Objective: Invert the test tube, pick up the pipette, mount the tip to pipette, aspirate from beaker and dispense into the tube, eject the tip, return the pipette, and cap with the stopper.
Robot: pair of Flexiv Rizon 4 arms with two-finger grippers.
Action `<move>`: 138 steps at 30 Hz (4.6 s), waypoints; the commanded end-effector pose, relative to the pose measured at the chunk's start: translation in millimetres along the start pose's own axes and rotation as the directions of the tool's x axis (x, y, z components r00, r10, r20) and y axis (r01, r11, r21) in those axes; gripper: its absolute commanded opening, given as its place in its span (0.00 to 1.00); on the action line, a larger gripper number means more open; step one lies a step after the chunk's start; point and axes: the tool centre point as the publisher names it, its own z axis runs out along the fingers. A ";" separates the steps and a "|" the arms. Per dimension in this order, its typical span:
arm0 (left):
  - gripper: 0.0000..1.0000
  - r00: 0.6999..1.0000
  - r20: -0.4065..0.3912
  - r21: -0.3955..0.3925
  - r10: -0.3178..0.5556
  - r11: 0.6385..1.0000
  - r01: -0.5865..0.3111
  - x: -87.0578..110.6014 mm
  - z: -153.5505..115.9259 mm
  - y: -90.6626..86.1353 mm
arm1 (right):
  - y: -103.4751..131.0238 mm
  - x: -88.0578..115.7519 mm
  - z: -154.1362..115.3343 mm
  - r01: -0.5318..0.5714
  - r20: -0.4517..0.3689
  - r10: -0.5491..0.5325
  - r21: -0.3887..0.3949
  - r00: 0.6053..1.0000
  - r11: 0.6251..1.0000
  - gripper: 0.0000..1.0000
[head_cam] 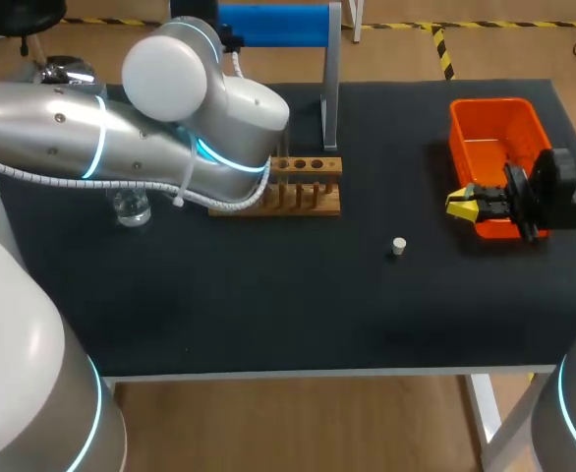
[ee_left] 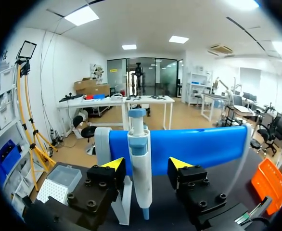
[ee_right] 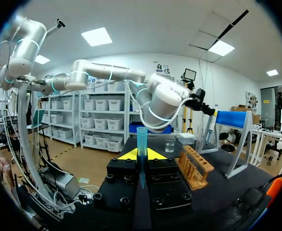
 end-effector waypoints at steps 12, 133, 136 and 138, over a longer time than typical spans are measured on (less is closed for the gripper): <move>0.51 1.000 -0.009 0.002 -0.005 1.000 0.005 -0.3 16.6 1.1 | -0.1 0.7 -1.1 0.001 0.000 -0.001 0.000 1.000 1.000 0.00; 0.00 0.775 -0.603 0.106 0.189 0.982 -0.157 -9.4 -176.5 -78.2 | -0.1 0.7 -1.1 0.001 0.000 -0.001 0.000 1.000 1.000 0.00; 0.00 0.762 -0.614 0.120 0.206 0.979 -0.168 -7.8 -185.1 -77.8 | -0.1 0.7 -1.1 0.001 0.000 -0.001 0.000 1.000 1.000 0.00; 0.00 0.724 -0.656 0.159 0.213 0.977 -0.143 -5.0 -202.4 -77.6 | -0.1 0.7 -1.1 0.001 0.000 -0.001 0.000 1.000 1.000 0.00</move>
